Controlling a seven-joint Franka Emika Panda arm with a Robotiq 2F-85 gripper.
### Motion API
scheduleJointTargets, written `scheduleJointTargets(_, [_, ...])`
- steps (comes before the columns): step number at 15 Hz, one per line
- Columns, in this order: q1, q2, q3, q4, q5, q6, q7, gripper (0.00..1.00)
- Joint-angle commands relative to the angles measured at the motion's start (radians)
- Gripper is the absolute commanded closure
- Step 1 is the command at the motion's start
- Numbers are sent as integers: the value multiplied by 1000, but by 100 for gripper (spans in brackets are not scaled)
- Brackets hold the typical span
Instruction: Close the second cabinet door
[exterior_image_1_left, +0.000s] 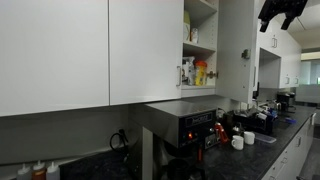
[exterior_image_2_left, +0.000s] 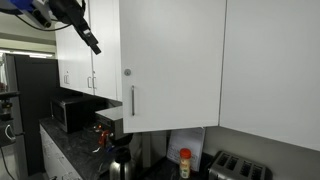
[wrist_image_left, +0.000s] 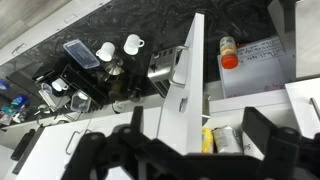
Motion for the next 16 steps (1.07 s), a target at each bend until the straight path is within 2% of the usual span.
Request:
scheduleJointTargets(1, [-42, 38, -17, -19, -15, 78, -45, 0])
scheduleJointTargets(8, [-77, 124, -12, -21, -11, 173, -44, 0])
scheduleJointTargets(16, [-81, 217, -7, -8, -2, 300, -55, 0])
